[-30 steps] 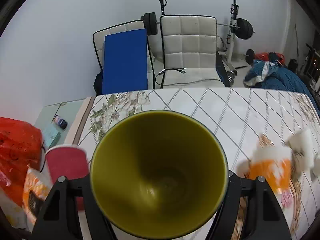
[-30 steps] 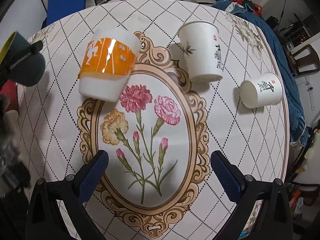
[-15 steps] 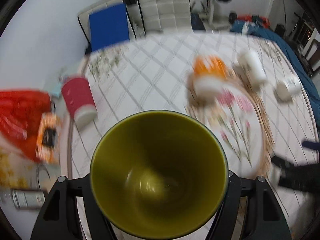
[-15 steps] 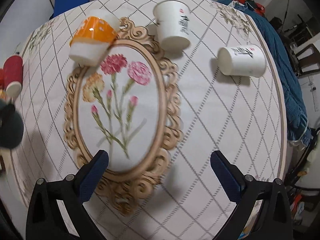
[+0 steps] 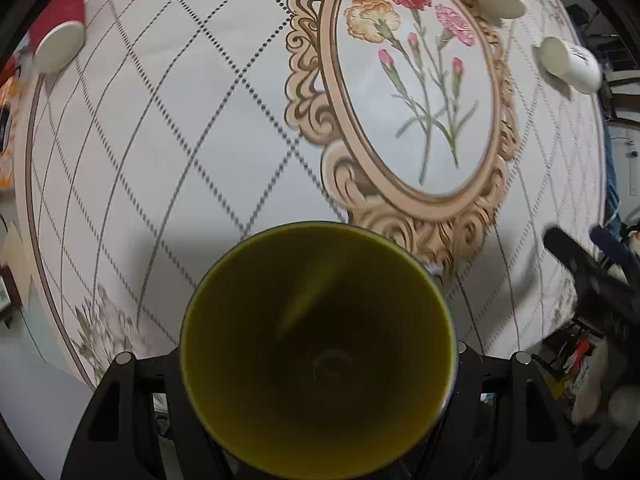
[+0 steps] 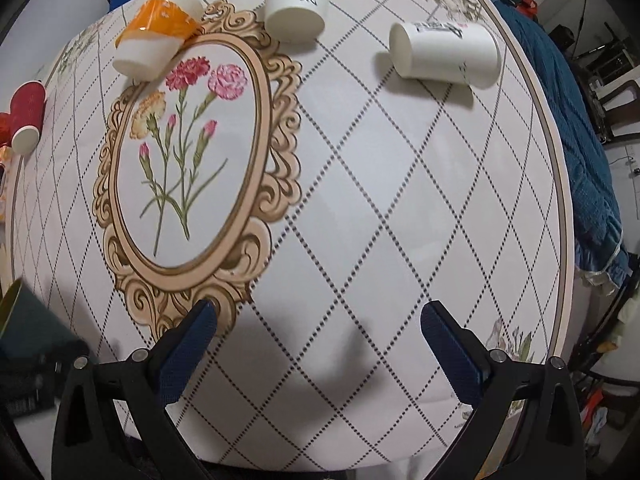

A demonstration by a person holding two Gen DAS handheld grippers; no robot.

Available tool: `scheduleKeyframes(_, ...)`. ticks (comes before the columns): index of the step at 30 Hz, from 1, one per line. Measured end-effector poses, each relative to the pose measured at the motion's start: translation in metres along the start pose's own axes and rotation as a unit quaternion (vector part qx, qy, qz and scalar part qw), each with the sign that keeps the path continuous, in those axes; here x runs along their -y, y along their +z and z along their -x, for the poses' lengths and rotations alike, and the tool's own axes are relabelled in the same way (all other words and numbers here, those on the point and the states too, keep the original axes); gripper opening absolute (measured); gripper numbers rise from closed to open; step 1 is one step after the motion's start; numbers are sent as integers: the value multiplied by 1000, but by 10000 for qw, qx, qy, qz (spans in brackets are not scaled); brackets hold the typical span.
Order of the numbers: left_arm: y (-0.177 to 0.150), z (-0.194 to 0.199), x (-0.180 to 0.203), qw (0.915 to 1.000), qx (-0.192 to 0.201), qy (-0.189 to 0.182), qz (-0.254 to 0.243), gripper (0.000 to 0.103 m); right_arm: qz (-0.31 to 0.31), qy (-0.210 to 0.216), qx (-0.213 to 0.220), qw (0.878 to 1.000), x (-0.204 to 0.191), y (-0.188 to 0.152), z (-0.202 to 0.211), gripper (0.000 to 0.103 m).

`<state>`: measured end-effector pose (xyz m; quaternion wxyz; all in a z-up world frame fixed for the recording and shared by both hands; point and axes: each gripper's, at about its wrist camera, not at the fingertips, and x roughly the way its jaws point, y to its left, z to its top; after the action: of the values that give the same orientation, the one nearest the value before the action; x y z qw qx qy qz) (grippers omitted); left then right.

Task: Flip cup upside down
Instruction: 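Close the left gripper on the dark green cup rim and lift it, then lower the dark green cup upright onto the table and release it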

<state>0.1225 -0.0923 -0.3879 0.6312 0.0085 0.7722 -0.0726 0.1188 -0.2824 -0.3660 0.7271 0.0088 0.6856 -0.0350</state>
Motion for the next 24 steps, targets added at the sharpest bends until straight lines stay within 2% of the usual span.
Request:
scheduleKeyframes(5,27,-14,15,9995,-92,241,-173,68,-104,-61,-66,9999,8,-2,-2,103)
scheduleKeyframes(12,41,-29,35,9984,-110,452,-332,68,-297,-87,-149,9994,14,1,-5,103)
scheduleKeyframes(18,40,-33,42,9989,-154,347,-263,68,-322,-123,-165,9993,10,9,-5,103)
scheduleKeyframes(23,51,-32,29,9992,-171,315,-175,68,-340,-125,-178,9992,10,11,-6,103)
scheduleKeyframes(24,59,-33,16,9993,-175,301,-150,68,-337,-129,-173,9992,9,11,-6,103)
